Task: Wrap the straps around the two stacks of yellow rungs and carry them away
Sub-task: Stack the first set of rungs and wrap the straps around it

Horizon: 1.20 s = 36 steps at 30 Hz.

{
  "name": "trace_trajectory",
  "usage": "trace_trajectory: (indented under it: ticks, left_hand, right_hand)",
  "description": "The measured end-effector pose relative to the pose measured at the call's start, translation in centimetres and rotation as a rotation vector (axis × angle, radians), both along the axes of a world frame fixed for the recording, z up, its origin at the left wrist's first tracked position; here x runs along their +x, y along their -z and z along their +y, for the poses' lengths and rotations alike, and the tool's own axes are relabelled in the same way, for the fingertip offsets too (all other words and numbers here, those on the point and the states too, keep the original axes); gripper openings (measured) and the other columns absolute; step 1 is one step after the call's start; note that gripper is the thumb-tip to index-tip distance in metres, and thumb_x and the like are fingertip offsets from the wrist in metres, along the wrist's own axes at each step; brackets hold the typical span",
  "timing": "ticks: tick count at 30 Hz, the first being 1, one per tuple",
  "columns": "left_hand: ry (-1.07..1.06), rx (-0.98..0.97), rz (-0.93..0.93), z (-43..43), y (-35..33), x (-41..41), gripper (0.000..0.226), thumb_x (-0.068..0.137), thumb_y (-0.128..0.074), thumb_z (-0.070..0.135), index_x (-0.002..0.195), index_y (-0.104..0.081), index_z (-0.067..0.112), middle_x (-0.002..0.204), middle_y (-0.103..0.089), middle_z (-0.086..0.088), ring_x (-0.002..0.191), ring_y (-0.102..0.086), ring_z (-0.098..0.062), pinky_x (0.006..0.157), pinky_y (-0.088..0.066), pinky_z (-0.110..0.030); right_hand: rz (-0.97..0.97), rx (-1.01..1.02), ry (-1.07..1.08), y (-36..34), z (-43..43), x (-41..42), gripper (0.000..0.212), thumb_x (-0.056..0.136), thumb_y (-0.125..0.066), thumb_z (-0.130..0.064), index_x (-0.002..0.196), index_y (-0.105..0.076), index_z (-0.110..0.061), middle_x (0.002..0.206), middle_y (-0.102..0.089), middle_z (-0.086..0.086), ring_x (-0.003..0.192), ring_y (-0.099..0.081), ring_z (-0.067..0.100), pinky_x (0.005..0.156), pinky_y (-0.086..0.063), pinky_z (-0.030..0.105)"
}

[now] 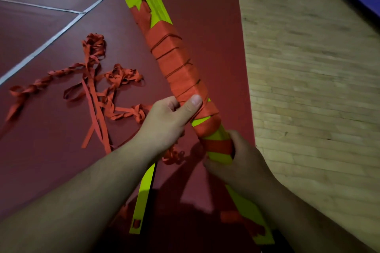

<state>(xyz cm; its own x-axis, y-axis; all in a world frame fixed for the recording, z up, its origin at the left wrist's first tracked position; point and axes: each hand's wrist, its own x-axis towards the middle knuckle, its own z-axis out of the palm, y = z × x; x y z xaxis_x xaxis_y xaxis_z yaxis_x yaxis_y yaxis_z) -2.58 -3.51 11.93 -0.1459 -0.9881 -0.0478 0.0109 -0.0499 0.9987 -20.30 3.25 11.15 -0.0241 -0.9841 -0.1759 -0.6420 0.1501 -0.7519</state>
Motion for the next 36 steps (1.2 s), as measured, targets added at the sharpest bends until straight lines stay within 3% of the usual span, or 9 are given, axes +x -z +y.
trace_trajectory:
  ticks: [5,8,11,14,19,24,27,32,36]
  left_hand:
    - [0.156,-0.096,-0.119,-0.5,-0.7,1.5,0.025,0.089,-0.062,0.051,0.074,-0.066,0.032,0.052,-0.042,0.01,0.041,-0.043,-0.006,0.038,-0.03,-0.018]
    - [0.233,-0.101,-0.006,-0.4,-1.0,1.5,0.026,0.094,-0.057,0.043,0.103,-0.07,0.022,0.057,-0.053,0.008,0.04,-0.043,-0.003,0.038,-0.031,-0.014]
    - [0.22,-0.079,0.063,-0.4,-1.2,1.3,0.031,0.094,-0.056,0.042,0.11,-0.065,0.017,0.062,-0.054,0.007,0.041,-0.043,-0.001,0.041,-0.035,-0.012]
    - [0.082,-0.125,-0.088,-0.9,-1.1,1.5,0.034,0.089,-0.064,0.049,0.108,-0.056,0.022,0.072,-0.054,0.01,0.05,-0.047,-0.005,0.047,-0.039,-0.02]
    - [0.104,-0.207,-0.467,-1.3,-0.6,2.8,0.04,0.082,-0.066,0.059,0.076,-0.053,0.022,0.056,-0.058,0.006,0.048,-0.056,-0.016,0.05,-0.045,-0.036]
    - [0.295,-0.051,-0.137,-0.7,-0.8,2.9,0.022,0.09,-0.069,0.037,0.085,-0.054,0.021,0.075,-0.071,-0.003,0.052,-0.054,-0.013,0.051,-0.043,-0.026]
    - [0.397,0.032,-0.071,-0.2,-1.3,2.7,0.025,0.098,-0.053,0.036,0.09,-0.056,0.012,0.065,-0.066,0.002,0.056,-0.055,-0.02,0.06,-0.043,-0.036]
    - [0.422,0.002,-0.184,0.0,-1.4,2.0,0.026,0.1,-0.053,0.032,0.084,-0.051,0.012,0.058,-0.061,0.004,0.051,-0.049,-0.014,0.055,-0.04,-0.029]
    - [0.439,0.01,-0.225,-0.2,-0.5,2.3,0.009,0.098,-0.061,0.02,0.105,-0.055,0.017,0.074,-0.066,-0.002,0.056,-0.054,-0.022,0.059,-0.044,-0.035]
  right_hand:
    - [-0.28,0.072,0.005,-1.4,-0.4,-0.8,0.037,0.068,-0.086,-0.01,0.096,-0.065,-0.023,0.076,-0.074,0.004,0.063,-0.071,0.026,0.059,-0.057,0.041]
    - [-0.51,0.173,-0.033,-1.7,-0.3,-1.0,0.041,0.061,-0.081,-0.007,0.099,-0.064,-0.01,0.072,-0.069,0.014,0.053,-0.067,0.034,0.047,-0.052,0.034]
    - [-0.628,0.218,-0.042,-2.0,-0.4,-1.1,0.042,0.06,-0.075,-0.007,0.099,-0.062,0.0,0.074,-0.067,0.022,0.052,-0.064,0.033,0.048,-0.051,0.031]
    - [-0.539,0.158,-0.003,-1.9,-0.5,-1.1,0.043,0.06,-0.077,-0.011,0.1,-0.062,-0.008,0.074,-0.067,0.022,0.053,-0.065,0.034,0.049,-0.051,0.033]
    - [-0.376,0.099,0.083,-1.5,-0.7,-1.3,0.038,0.069,-0.085,-0.009,0.099,-0.064,-0.02,0.079,-0.069,0.019,0.056,-0.067,0.028,0.047,-0.052,0.031]
    - [-0.255,0.07,0.132,-1.1,-1.2,-2.0,0.033,0.073,-0.083,-0.01,0.096,-0.064,-0.024,0.076,-0.073,0.011,0.058,-0.071,0.028,0.057,-0.058,0.039]
    - [-0.272,0.061,0.193,-1.1,-1.5,-2.4,0.035,0.074,-0.081,-0.009,0.1,-0.065,-0.025,0.073,-0.072,0.007,0.056,-0.071,0.029,0.061,-0.059,0.042]
    - [-0.269,0.026,0.224,-1.0,-1.6,-2.7,0.036,0.074,-0.081,-0.013,0.101,-0.064,-0.029,0.074,-0.073,0.003,0.056,-0.072,0.027,0.062,-0.06,0.04]
    - [-0.306,0.052,0.213,-1.0,-1.5,-2.7,0.038,0.074,-0.08,-0.01,0.103,-0.065,-0.029,0.074,-0.073,0.006,0.056,-0.072,0.028,0.058,-0.058,0.036]
